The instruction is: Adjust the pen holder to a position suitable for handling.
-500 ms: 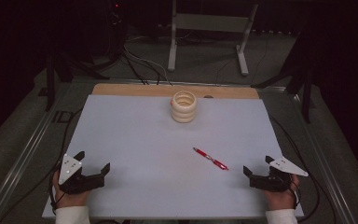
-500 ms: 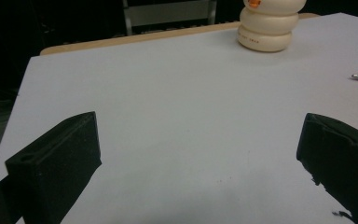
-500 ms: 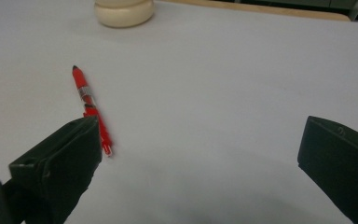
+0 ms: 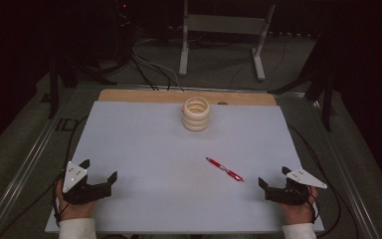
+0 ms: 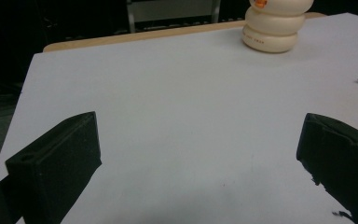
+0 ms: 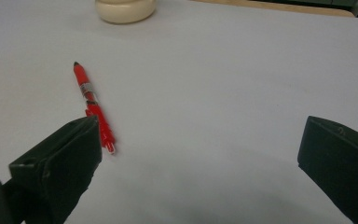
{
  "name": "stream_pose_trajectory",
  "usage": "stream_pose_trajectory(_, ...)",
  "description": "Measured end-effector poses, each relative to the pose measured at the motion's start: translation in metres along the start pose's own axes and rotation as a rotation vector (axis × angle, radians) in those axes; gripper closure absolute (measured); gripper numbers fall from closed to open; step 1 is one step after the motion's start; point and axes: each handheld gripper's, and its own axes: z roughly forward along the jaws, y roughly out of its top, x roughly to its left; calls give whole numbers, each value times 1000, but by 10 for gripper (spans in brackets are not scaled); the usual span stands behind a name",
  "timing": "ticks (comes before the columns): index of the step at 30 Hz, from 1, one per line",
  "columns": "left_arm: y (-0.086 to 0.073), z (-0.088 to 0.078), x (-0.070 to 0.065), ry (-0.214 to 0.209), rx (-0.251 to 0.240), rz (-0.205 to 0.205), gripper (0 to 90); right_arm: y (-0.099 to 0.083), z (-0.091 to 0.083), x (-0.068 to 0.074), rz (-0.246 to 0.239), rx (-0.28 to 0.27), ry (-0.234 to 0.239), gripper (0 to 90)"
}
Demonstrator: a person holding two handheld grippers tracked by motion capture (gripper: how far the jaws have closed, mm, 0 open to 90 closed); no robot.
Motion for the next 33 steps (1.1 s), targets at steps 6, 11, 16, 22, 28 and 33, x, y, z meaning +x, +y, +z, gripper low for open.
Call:
stream_pose_trajectory(6, 11, 8, -2, -22, 20, 3, 3, 0, 0, -1, 4, -1, 0, 0)
stream_pose_trajectory(11, 24, 18, -4, -36, 20, 7, 3, -1, 0, -1, 4, -1, -2, 0)
stream_pose_trajectory(16, 38, 32, -9, -63, 25, 22, 3, 0, 0, -1, 5, -2, 0, 0)
stream_pose_trajectory(22, 54, 52, -15, -91, 27, 32, 3, 0, 0, -1, 5, -1, -1, 0)
stream_pose_trajectory(28, 69, 71, -21, -116, 34, 45, 3, -1, 1, -1, 7, 0, -3, 0)
stream_pose_trajectory(33, 82, 87, -28, -135, 33, 48, 3, -1, 1, 0, 2, 5, -3, 0)
